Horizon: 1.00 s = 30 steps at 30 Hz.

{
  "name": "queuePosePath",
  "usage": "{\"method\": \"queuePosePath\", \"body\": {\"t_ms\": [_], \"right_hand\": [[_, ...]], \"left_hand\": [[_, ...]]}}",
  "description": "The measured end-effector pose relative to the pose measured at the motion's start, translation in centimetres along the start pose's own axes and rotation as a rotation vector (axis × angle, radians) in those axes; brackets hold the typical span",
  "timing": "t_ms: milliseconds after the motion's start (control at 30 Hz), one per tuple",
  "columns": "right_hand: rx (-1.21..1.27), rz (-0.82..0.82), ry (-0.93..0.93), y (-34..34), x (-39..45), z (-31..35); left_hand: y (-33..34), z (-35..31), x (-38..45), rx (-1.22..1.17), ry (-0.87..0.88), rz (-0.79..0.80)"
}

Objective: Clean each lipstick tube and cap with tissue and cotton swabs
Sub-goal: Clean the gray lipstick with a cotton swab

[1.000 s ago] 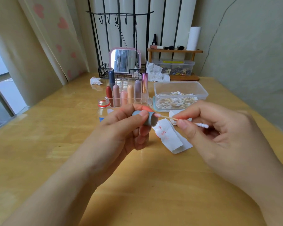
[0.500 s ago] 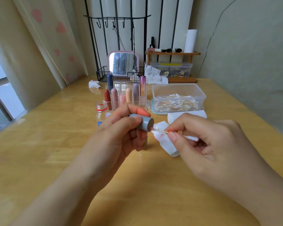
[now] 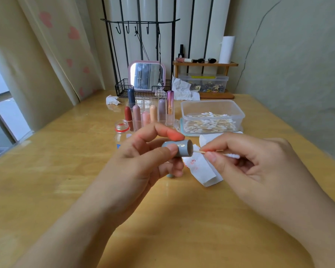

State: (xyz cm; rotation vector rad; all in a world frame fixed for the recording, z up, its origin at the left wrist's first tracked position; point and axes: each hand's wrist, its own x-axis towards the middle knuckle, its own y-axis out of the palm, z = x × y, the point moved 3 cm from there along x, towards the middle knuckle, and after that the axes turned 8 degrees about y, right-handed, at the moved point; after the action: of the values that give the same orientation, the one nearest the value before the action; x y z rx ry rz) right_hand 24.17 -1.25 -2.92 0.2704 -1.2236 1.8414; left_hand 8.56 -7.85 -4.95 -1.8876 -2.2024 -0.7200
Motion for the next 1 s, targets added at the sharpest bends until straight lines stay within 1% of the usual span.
{"method": "queuePosePath", "body": {"t_ms": [67,100,200,300,367,467,533,600,633,733,800,867,933,1000], "right_hand": [[-0.077,-0.032,0.005,-0.1,0.1,0.0],[-0.097,-0.021,0.018,-0.1,0.1,0.1],[-0.144,0.061,0.048,0.3,0.1,0.0],[-0.157,0.126,0.006,0.4,0.2,0.1],[-0.158,0.092,-0.029,0.3,0.1,0.4],[-0.178,0.0,-0.012,0.2,0.1,0.2],[-0.194,0.021,-0.008,0.5,0.0,0.2],[-0.135,0.066,-0.022,0.5,-0.1,0.4],[-0.096,0.072,-0.021,0.4,-0.1,0.4],[-0.117,0.007,0.006,0.3,0.0,0.0],[-0.139,0.031,0.019,0.7,-0.1,-0.1],[-0.072,0.104,0.013,1.1,-0.2,0.1],[-0.009,0.119,0.029,1.1,-0.1,0.1],[0.044,0.1,0.08,0.9,0.2,-0.3]], "left_hand": [[-0.1,0.2,0.0,0.022,-0.013,-0.002],[-0.1,0.2,0.0,0.034,-0.018,-0.012],[-0.4,0.4,0.1,0.061,-0.022,-0.036],[-0.6,0.5,0.1,0.137,-0.006,-0.002],[-0.5,0.6,0.0,0.198,-0.007,0.054],[-0.4,0.6,-0.1,0.18,-0.004,0.082],[-0.4,0.5,0.0,0.15,0.011,0.046],[-0.5,0.5,0.0,0.137,0.009,0.016],[-0.4,0.5,0.0,0.142,0.006,0.027],[-0.4,0.6,-0.1,0.17,-0.001,0.069],[-0.7,0.7,-0.1,0.187,0.003,0.044],[-0.9,0.5,0.0,0.196,0.019,0.031],[-1.1,-0.2,0.1,0.225,0.063,0.007],[-2.3,-1.2,0.4,0.278,0.123,-0.109]]}}
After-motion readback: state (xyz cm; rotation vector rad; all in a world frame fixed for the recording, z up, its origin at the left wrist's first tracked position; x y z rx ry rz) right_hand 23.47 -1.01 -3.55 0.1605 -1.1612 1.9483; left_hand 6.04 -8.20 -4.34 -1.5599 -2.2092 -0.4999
